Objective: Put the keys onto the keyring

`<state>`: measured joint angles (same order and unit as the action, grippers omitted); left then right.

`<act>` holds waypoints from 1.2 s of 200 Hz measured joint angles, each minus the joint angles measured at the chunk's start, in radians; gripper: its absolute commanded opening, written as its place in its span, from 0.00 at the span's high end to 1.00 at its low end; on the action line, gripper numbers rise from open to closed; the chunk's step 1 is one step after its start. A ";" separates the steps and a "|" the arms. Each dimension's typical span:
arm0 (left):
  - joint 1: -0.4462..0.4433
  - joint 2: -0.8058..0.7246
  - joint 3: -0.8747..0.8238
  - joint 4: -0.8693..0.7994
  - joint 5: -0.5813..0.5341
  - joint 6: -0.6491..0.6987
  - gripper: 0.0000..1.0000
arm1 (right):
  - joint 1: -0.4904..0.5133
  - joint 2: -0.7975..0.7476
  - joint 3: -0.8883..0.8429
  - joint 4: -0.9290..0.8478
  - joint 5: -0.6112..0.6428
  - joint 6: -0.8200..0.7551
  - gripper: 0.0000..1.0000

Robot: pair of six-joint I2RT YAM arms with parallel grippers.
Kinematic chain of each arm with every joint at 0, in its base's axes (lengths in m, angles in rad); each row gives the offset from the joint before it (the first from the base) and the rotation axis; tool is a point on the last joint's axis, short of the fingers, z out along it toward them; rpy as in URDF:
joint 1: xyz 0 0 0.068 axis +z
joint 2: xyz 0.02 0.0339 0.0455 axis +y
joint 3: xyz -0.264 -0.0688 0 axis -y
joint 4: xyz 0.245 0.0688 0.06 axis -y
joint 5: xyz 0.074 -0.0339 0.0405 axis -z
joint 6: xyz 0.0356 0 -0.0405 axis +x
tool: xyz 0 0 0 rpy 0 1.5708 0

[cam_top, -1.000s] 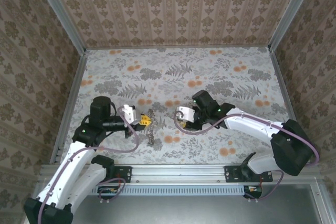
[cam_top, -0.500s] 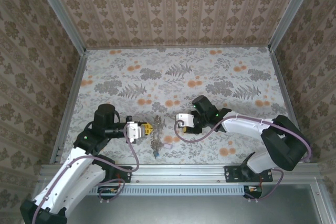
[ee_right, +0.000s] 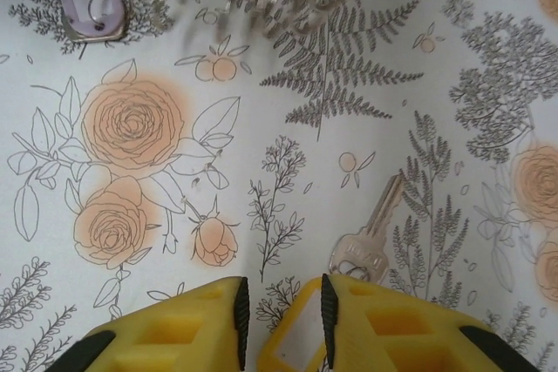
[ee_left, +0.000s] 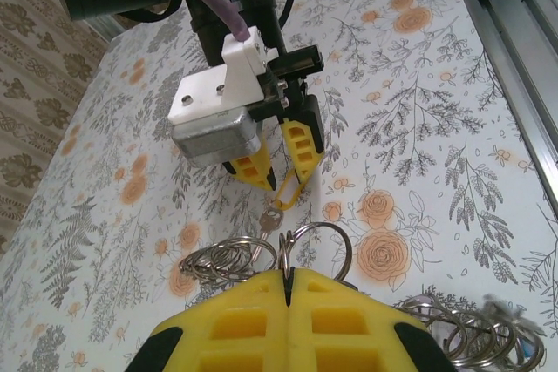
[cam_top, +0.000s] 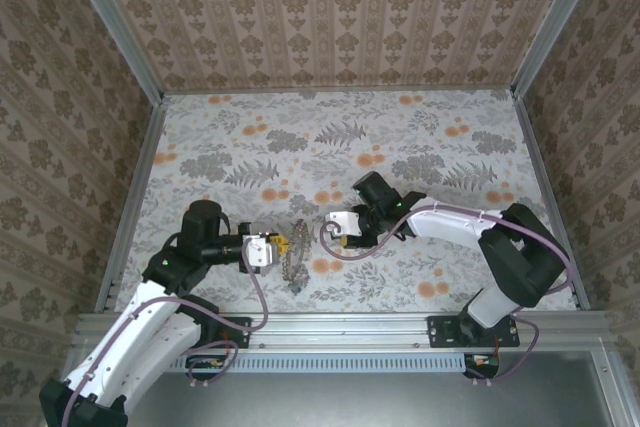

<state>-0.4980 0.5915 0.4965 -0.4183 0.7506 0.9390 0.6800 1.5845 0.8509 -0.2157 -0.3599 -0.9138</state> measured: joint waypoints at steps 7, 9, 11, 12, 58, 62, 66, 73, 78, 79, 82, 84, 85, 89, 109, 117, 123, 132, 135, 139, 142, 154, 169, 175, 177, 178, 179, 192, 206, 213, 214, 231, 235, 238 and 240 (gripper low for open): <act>0.000 0.000 -0.002 0.001 -0.003 0.000 1.00 | -0.002 0.007 0.001 -0.002 0.005 0.000 0.64; 0.000 0.000 -0.003 0.002 -0.005 0.000 1.00 | -0.002 0.009 0.001 -0.002 0.008 0.000 0.64; 0.000 0.000 -0.004 0.003 -0.005 0.000 1.00 | -0.003 0.011 0.001 -0.002 0.010 0.000 0.64; 0.000 0.000 -0.005 0.003 -0.006 0.000 1.00 | -0.003 0.011 0.001 -0.002 0.011 0.000 0.64; 0.000 0.003 -0.011 0.011 -0.023 -0.013 1.00 | -0.015 0.074 0.051 -0.009 0.069 0.027 0.62; 0.000 0.003 -0.011 0.014 -0.025 -0.019 1.00 | -0.015 0.080 0.060 -0.013 0.074 0.030 0.62; 0.000 0.004 -0.011 0.016 -0.027 -0.022 1.00 | -0.015 0.086 0.067 -0.017 0.080 0.031 0.62; 0.000 0.009 -0.011 0.021 -0.031 -0.029 1.00 | -0.016 0.097 0.081 -0.023 0.090 0.036 0.62; 0.000 0.011 -0.011 0.023 -0.033 -0.034 1.00 | -0.016 0.104 0.090 -0.027 0.096 0.040 0.62; 0.000 0.012 -0.011 0.024 -0.034 -0.035 1.00 | -0.016 0.105 0.092 -0.027 0.097 0.041 0.62; 0.000 0.015 -0.011 0.026 -0.035 -0.039 1.00 | -0.016 0.111 0.098 -0.030 0.100 0.047 0.63; 0.000 0.016 -0.011 0.027 -0.036 -0.042 1.00 | -0.016 0.113 0.101 -0.032 0.102 0.047 0.63; 0.000 0.017 -0.011 0.027 -0.036 -0.042 1.00 | -0.016 0.115 0.104 -0.032 0.104 0.048 0.63; 0.000 0.019 -0.011 0.029 -0.039 -0.047 1.00 | -0.017 0.122 0.112 -0.037 0.109 0.054 0.63; 0.000 0.026 -0.011 0.032 -0.045 -0.065 1.00 | -0.018 0.160 0.158 -0.067 0.128 0.071 0.66; 0.000 0.027 -0.011 0.035 -0.048 -0.072 1.00 | -0.018 0.174 0.178 -0.086 0.132 0.077 0.66; 0.000 0.027 -0.011 0.038 -0.050 -0.077 1.00 | -0.018 0.183 0.191 -0.100 0.133 0.080 0.66; 0.000 0.027 -0.011 0.043 -0.052 -0.083 1.00 | -0.018 0.195 0.209 -0.122 0.133 0.080 0.65; 0.000 0.027 -0.011 0.045 -0.053 -0.086 1.00 | -0.018 0.198 0.215 -0.133 0.132 0.080 0.65; 0.000 0.028 -0.011 0.047 -0.053 -0.087 1.00 | -0.018 0.201 0.220 -0.142 0.132 0.080 0.65; 0.000 0.028 -0.011 0.048 -0.054 -0.091 1.00 | -0.019 0.203 0.224 -0.149 0.131 0.082 0.64; 0.000 0.031 -0.011 0.052 -0.060 -0.098 1.00 | -0.019 0.208 0.236 -0.181 0.127 0.085 0.64; 0.000 0.032 -0.011 0.053 -0.070 -0.106 1.00 | -0.019 0.214 0.250 -0.225 0.122 0.091 0.62; 0.000 0.033 -0.011 0.053 -0.074 -0.109 1.00 | -0.019 0.218 0.256 -0.241 0.121 0.095 0.61; 0.000 0.034 -0.011 0.053 -0.075 -0.109 1.00 | -0.019 0.219 0.258 -0.249 0.121 0.096 0.61; 0.000 0.034 -0.011 0.053 -0.076 -0.109 1.00 | -0.019 0.219 0.259 -0.250 0.120 0.096 0.61; 0.000 0.034 -0.011 0.053 -0.076 -0.109 1.00 | -0.019 0.220 0.259 -0.254 0.120 0.096 0.62; 0.000 0.036 -0.011 0.053 -0.085 -0.110 1.00 | -0.019 0.227 0.262 -0.277 0.121 0.106 0.61; 0.000 0.037 -0.011 0.053 -0.089 -0.114 1.00 | -0.019 0.231 0.262 -0.295 0.122 0.119 0.61; 0.000 0.038 -0.011 0.053 -0.091 -0.116 1.00 | -0.019 0.233 0.262 -0.298 0.122 0.129 0.61; 0.000 0.038 -0.011 0.053 -0.092 -0.117 1.00 | -0.019 0.233 0.262 -0.298 0.122 0.130 0.61; 0.000 0.038 -0.011 0.053 -0.094 -0.118 1.00 | -0.019 0.237 0.263 -0.301 0.129 0.148 0.62; 0.000 0.039 -0.011 0.054 -0.094 -0.120 1.00 | -0.019 0.239 0.264 -0.301 0.132 0.152 0.62; 0.000 0.040 -0.011 0.054 -0.095 -0.121 1.00 | -0.019 0.241 0.265 -0.303 0.135 0.155 0.62; 0.000 0.040 -0.011 0.054 -0.095 -0.121 1.00 | -0.019 0.241 0.266 -0.303 0.137 0.156 0.62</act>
<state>-0.4976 0.6315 0.4854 -0.3641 0.6559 0.8177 0.6605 1.8259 1.1168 -0.5182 -0.2234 -0.7574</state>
